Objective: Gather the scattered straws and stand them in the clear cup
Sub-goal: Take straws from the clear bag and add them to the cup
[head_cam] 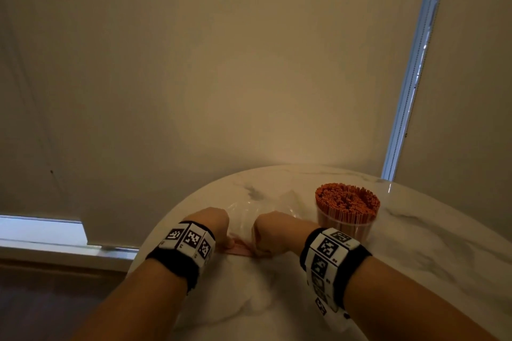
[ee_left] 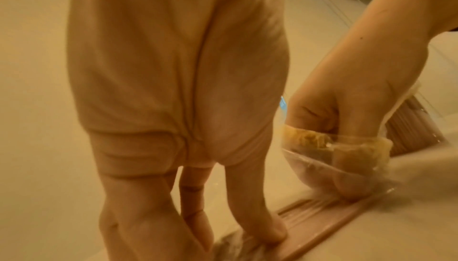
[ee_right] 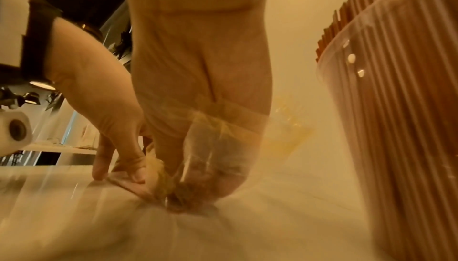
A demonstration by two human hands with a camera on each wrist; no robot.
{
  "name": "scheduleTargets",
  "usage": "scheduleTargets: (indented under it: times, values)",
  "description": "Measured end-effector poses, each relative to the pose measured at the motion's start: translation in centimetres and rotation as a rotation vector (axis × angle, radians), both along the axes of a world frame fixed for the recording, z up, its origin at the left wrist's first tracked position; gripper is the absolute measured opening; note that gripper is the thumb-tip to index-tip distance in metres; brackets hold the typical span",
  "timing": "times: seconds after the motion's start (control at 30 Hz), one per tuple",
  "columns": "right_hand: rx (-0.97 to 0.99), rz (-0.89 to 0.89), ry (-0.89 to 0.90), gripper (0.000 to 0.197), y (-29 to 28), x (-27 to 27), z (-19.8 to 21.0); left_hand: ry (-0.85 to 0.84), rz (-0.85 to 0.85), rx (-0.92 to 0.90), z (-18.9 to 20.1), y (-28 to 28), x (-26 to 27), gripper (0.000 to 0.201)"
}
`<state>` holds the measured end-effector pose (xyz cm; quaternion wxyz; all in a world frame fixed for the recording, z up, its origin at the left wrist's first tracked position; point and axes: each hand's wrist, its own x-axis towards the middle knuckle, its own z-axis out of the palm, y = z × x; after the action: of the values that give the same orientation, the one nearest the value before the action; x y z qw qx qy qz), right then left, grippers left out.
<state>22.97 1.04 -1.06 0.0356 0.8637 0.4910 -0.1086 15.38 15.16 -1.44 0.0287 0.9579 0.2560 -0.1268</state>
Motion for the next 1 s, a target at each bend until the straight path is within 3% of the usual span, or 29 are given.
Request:
scheduleTargets:
  times: [0.17, 0.37, 0.43, 0.53, 0.67, 0.83, 1.0]
  values:
    - [-0.093, 0.021, -0.071, 0.032, 0.2, -0.8, 0.1, 0.016, -0.032, 0.016, -0.2, -0.3, 0.2, 0.039]
    - [-0.168, 0.01, -0.05, 0.03, 0.3, -0.6, -0.7, 0.064, -0.065, 0.099, -0.4, 0.0, 0.2, 0.021]
    - [-0.176, 0.0, -0.039, 0.031, 0.1, -0.6, -0.8, 0.117, -0.055, 0.109, -0.3, 0.0, 0.3, 0.024]
    - [-0.148, -0.02, -0.041, 0.03, -0.1, -0.9, -0.8, 0.138, -0.065, 0.104, -0.2, -0.3, 0.2, 0.021]
    - [-0.116, -0.074, -0.08, 0.034, -1.1, -1.4, -0.4, 0.12, -0.071, 0.084, -0.2, -0.9, 0.2, 0.039]
    - [-0.115, -0.091, -0.147, 0.033, -2.6, -2.1, 0.4, 0.1, -0.064, 0.065, -0.1, -1.2, 0.2, 0.034]
    - [0.089, -0.101, -0.197, 0.026, -3.6, -2.2, 1.3, 0.117, -0.06, 0.078, 0.0, -1.5, 0.2, 0.038]
